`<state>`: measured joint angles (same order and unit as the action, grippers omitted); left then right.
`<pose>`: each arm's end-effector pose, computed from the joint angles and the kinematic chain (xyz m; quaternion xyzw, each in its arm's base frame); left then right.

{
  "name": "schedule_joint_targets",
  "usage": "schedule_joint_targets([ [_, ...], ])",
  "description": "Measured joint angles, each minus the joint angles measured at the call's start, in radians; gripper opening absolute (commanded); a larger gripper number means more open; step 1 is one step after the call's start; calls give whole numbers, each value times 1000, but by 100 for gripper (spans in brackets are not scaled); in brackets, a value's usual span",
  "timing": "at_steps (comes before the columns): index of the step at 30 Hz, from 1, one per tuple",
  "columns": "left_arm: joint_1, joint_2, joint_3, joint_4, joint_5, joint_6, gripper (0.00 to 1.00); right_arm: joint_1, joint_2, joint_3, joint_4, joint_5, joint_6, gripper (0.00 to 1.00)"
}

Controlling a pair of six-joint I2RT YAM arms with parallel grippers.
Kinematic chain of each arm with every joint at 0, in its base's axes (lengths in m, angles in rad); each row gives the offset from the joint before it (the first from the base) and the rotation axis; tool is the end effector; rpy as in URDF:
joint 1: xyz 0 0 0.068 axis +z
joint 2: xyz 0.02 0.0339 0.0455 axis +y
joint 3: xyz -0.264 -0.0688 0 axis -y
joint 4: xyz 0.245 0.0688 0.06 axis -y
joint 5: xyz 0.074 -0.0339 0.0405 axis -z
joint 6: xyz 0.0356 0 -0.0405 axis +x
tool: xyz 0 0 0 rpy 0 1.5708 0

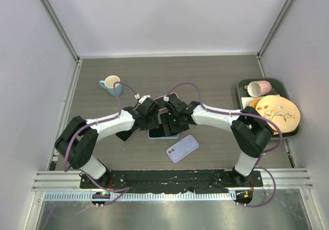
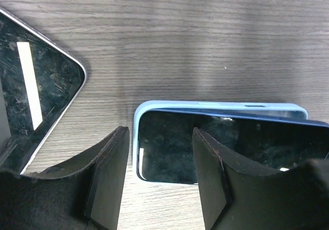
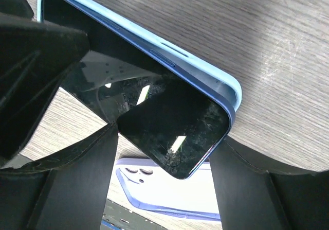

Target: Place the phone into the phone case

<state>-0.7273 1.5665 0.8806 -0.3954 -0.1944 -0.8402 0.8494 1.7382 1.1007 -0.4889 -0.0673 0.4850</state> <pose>0.2269 -0.1928 0.1726 -0.0780 0.9628 -0.1036 0.2373 0.2252 0.2596 0.1773 -0.1839 0.9574 0.1621 0.1527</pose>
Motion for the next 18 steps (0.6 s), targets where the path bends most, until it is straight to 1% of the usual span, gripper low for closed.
schedule_joint_targets([
  [7,2,24,9,3,-19,-12,52,11,-2,0,-45,0,-35,73],
  [14,1,31,9,6,-19,-15,52,31,-6,5,-78,6,-60,73],
  [18,1,31,9,6,-19,-15,52,35,-40,5,-87,6,-61,73],
])
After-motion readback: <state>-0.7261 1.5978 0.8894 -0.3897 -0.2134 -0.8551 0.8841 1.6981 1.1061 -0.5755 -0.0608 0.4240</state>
